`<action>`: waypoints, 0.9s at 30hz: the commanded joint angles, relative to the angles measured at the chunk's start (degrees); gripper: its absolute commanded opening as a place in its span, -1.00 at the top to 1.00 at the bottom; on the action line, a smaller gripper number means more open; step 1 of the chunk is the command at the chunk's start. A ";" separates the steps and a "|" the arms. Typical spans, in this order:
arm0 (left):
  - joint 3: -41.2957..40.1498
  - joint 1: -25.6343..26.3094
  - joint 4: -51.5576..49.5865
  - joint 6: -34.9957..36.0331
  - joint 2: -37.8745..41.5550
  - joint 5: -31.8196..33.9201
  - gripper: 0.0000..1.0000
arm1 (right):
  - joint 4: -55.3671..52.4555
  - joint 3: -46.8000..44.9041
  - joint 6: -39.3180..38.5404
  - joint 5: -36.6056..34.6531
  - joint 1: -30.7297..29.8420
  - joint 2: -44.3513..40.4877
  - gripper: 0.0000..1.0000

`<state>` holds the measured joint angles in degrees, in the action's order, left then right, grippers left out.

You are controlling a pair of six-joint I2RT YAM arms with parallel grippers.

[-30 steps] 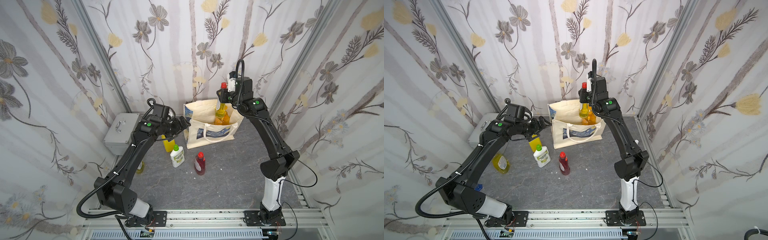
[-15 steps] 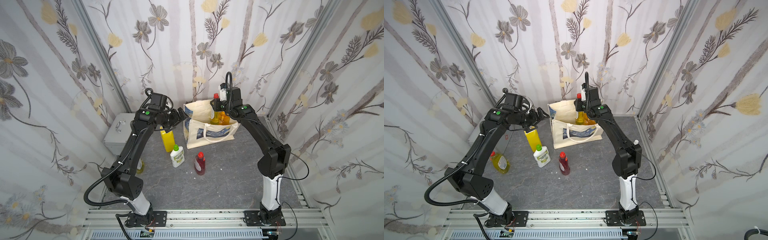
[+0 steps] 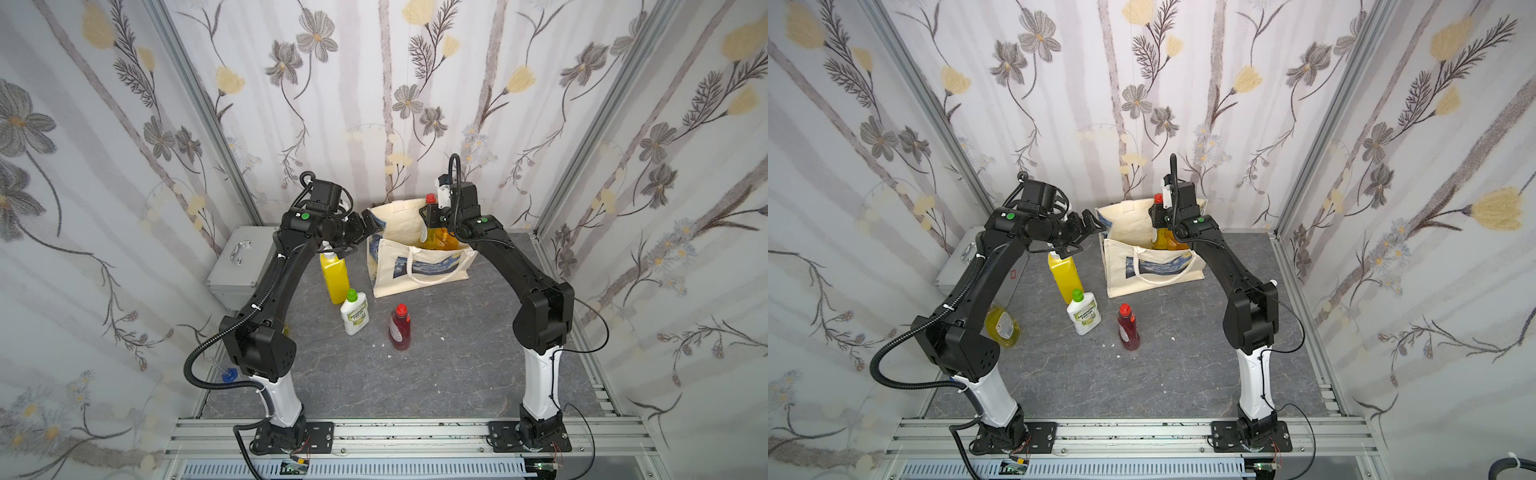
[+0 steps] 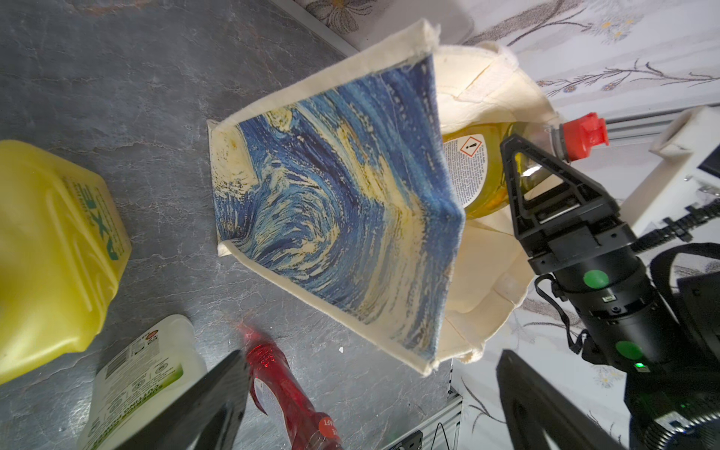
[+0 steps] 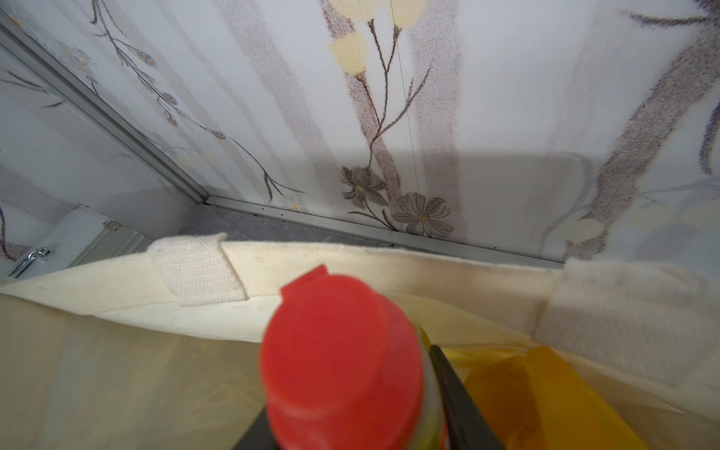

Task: Pack dish soap into the shopping bag
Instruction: Place the bottle of dish soap in the shopping bag.

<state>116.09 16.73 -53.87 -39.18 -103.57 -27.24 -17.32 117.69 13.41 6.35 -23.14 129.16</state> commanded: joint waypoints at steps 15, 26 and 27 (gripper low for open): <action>18.02 -0.69 -9.07 4.84 -10.82 -2.76 -1.00 | 14.19 -6.13 -6.37 3.11 0.19 -0.42 0.22; 23.75 -1.78 -10.43 4.24 -14.81 -3.78 -1.00 | 32.25 -22.68 -7.29 2.27 0.15 -5.63 0.26; 23.91 -1.76 -10.34 4.15 -14.95 -3.82 -1.00 | 32.12 -22.99 -7.66 2.42 0.14 -5.69 0.26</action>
<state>139.20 15.00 -63.26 -34.87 -118.02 -30.39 2.63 95.04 7.64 9.15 -23.16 124.81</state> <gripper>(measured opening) 0.995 0.406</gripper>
